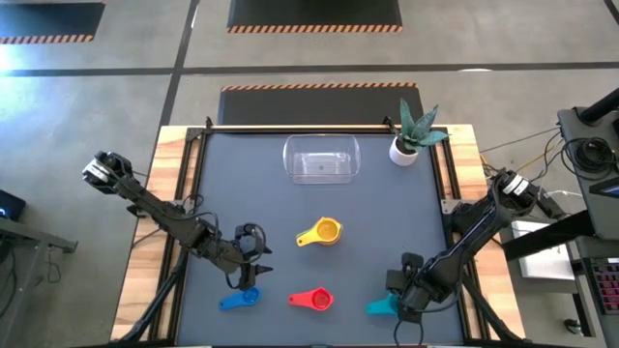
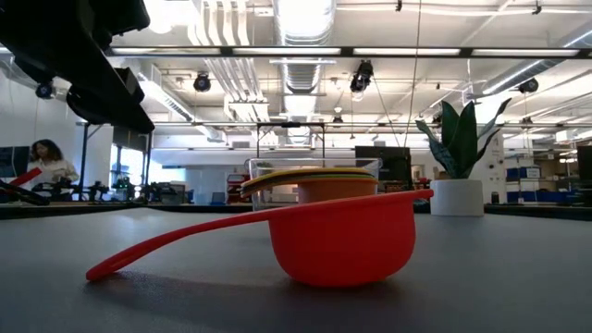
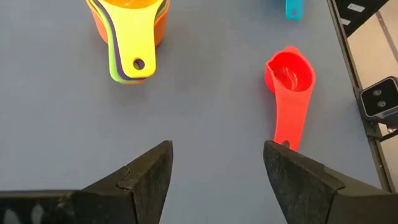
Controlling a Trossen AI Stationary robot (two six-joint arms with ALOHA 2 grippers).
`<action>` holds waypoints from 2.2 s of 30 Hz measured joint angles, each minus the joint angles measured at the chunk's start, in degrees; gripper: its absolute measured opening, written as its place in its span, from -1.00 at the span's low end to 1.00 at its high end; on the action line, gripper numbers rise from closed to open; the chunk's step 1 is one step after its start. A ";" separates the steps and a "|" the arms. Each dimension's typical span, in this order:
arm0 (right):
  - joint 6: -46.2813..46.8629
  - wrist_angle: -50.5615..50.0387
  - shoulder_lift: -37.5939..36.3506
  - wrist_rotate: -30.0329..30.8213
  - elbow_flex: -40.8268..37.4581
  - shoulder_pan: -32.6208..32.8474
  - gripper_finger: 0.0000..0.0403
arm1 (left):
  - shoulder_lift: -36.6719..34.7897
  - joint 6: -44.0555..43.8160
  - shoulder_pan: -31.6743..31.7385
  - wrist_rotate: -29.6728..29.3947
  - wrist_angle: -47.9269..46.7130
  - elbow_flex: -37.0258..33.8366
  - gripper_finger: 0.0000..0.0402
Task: Nest measuring cups in basket
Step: Stack the light blue measuring cup on top of the yellow measuring cup, then stack the red measuring cup on top of the light blue measuring cup
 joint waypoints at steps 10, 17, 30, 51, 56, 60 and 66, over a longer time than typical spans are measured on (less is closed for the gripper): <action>-6.45 0.01 -0.11 5.71 2.32 -0.74 -0.94 | 1.02 -0.32 0.00 1.04 0.04 0.00 0.17; -19.44 0.65 -0.42 16.17 8.34 -10.87 -0.95 | 0.80 -0.18 0.00 1.04 0.04 0.11 0.17; -40.97 11.61 -0.55 4.79 11.46 -41.56 -0.96 | 0.78 1.01 -0.42 1.14 -1.07 2.72 0.17; -43.66 15.55 3.85 -1.95 10.41 -45.27 -0.61 | 1.75 -1.69 -0.66 -0.85 -0.51 3.65 0.16; -43.11 13.74 0.08 -2.23 10.39 -44.93 -0.38 | 8.39 2.17 -2.26 -0.96 -0.45 10.07 0.16; -43.34 15.16 -3.03 1.00 10.27 -42.69 -0.31 | 17.92 5.86 -4.23 0.34 -5.42 19.44 0.16; -48.66 18.94 -5.96 12.95 9.79 -37.81 -0.34 | 30.98 7.59 -5.77 0.68 -17.35 34.25 0.16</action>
